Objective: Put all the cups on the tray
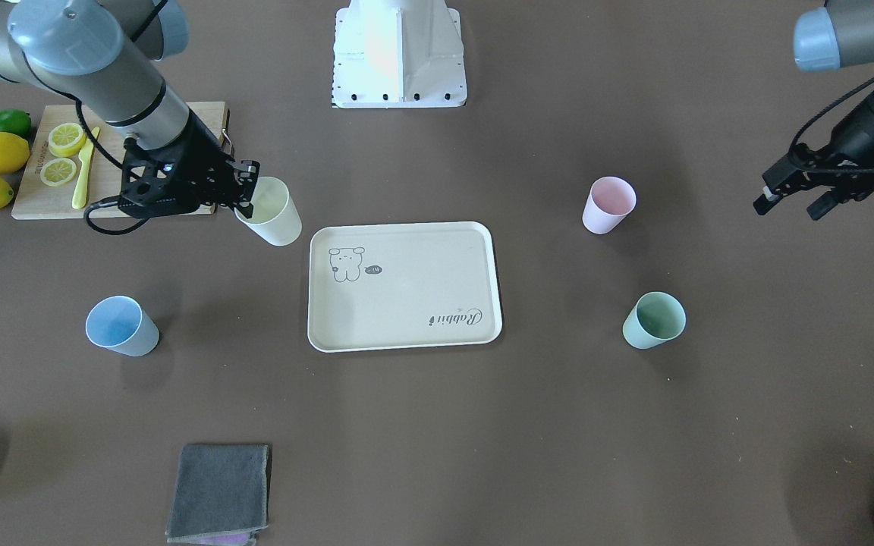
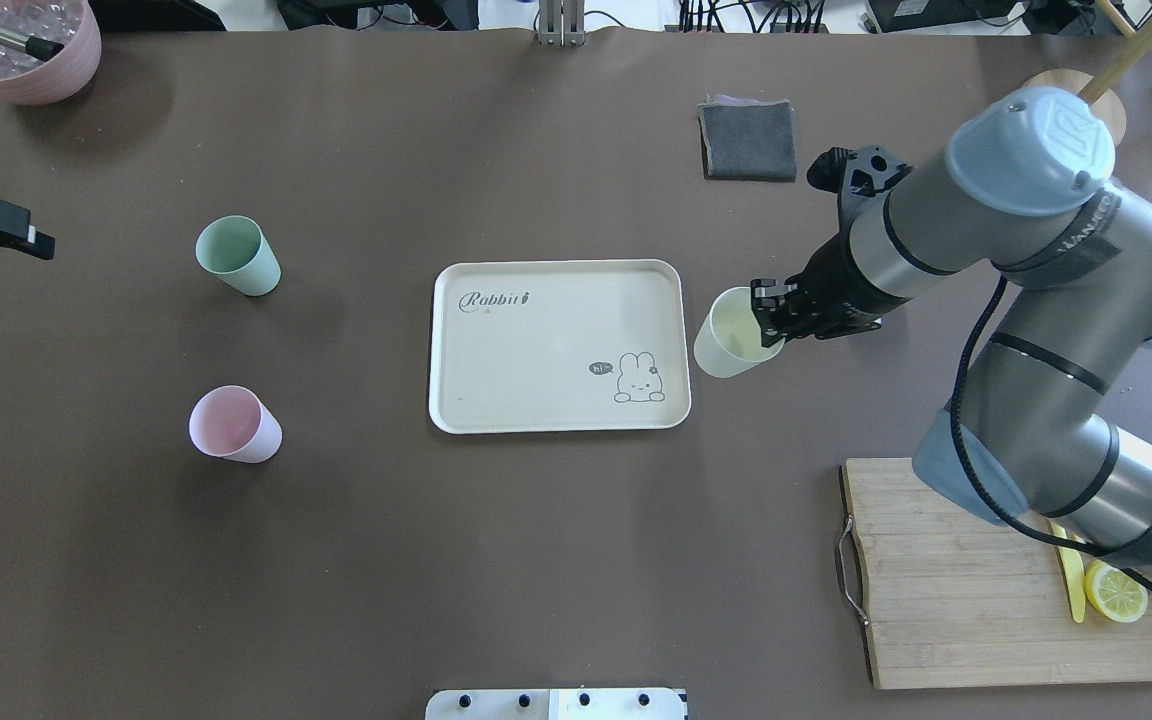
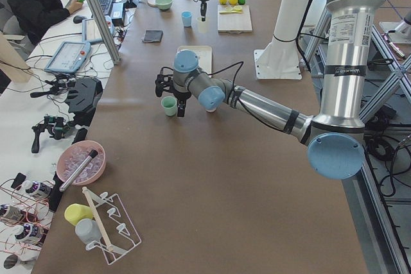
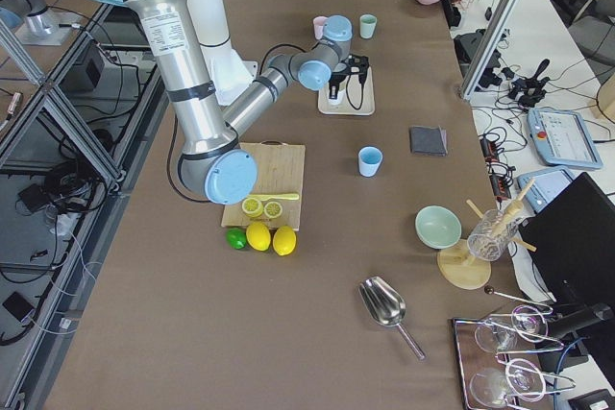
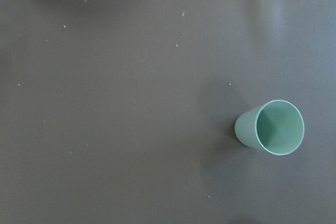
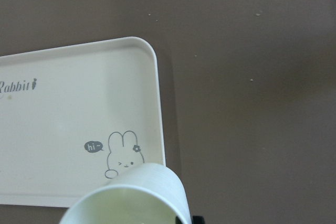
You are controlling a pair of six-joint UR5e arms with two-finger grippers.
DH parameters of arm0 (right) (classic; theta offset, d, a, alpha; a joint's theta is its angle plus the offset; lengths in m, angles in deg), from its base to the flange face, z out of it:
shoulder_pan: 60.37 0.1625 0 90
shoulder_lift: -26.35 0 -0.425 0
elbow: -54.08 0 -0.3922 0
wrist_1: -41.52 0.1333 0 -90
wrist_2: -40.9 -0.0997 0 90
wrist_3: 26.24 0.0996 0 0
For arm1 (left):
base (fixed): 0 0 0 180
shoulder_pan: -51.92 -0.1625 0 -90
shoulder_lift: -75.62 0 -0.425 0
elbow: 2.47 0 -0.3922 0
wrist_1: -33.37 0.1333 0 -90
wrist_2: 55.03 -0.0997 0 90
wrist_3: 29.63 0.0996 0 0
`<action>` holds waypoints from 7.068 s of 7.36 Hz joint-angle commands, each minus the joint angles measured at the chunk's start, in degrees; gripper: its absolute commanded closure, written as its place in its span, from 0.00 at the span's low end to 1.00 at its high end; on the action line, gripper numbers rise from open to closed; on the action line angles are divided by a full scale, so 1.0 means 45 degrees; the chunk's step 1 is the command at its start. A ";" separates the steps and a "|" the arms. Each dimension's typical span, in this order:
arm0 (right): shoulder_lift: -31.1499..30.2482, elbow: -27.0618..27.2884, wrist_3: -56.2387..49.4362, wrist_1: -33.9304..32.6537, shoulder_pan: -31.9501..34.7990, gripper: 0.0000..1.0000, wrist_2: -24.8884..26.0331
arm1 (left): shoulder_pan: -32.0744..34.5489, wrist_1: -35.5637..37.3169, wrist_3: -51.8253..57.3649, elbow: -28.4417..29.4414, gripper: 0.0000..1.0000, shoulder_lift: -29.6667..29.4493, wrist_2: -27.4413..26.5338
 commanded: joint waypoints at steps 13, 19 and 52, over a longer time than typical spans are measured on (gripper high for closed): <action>0.2631 -0.3208 0.0129 -0.0705 -0.1675 1.00 0.1670 | -0.3698 -0.0477 -0.2390 -0.0338 0.02 -0.0064 -0.2935; 0.2612 -0.2355 0.0656 -0.0801 -0.1541 0.00 0.1634 | -0.5255 -0.0477 -0.3247 -0.0785 0.02 0.0286 -0.4044; -0.0806 -0.4675 -0.6414 0.0799 0.3305 0.00 -0.0125 | -0.7175 0.4191 -0.6179 0.0931 1.00 -0.6236 -0.5318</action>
